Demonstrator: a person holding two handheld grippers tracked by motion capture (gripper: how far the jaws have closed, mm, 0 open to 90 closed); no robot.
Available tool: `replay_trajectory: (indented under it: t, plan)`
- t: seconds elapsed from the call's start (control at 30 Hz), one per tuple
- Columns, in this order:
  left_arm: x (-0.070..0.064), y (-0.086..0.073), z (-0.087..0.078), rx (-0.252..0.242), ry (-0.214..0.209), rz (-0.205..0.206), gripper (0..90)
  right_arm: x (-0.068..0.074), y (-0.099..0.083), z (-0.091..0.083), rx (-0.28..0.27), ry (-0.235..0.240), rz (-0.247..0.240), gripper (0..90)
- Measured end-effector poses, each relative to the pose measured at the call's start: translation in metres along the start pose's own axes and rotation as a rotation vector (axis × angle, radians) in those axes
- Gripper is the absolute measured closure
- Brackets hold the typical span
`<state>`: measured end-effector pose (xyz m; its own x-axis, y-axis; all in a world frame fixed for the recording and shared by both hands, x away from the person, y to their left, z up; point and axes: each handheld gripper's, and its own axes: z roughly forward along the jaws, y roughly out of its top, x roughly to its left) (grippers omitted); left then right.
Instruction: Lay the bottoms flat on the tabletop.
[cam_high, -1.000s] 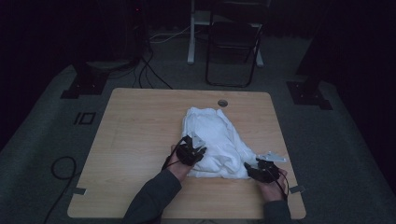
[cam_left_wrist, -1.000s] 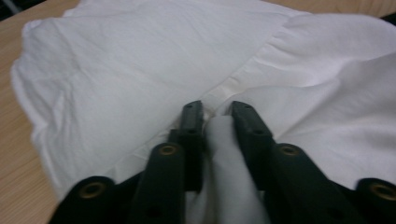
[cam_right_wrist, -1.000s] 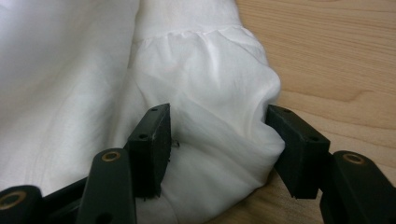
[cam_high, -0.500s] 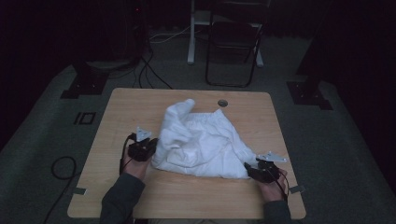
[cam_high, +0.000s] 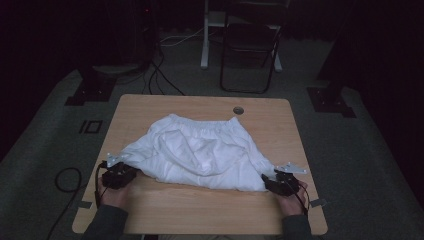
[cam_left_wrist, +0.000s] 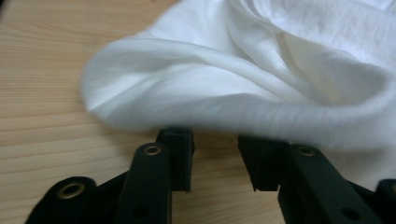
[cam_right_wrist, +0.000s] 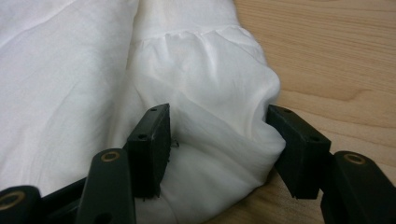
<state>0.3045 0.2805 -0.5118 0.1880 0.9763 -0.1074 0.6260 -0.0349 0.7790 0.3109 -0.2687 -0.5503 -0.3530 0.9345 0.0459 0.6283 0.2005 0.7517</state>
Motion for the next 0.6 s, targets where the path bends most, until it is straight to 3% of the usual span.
replay_trajectory:
  t: [0.1, 0.33, 0.47, 0.6]
  plan:
    - [0.006, 0.003, -0.013, -0.032, 0.019, -0.020, 61.2, 0.000, 0.000, 0.000, 0.003, -0.002, 0.001, 40.9]
    - [0.003, 0.023, -0.033, -0.100, 0.013, -0.002, 56.8, 0.004, 0.007, -0.008, -0.008, -0.030, 0.001, 41.5]
    - [-0.006, 0.038, -0.027, -0.098, -0.009, 0.021, 53.8, 0.008, 0.015, -0.015, -0.034, -0.029, -0.008, 41.8]
    - [-0.020, 0.052, -0.008, -0.059, -0.035, 0.052, 50.6, 0.013, 0.025, -0.016, -0.048, -0.027, -0.024, 41.8]
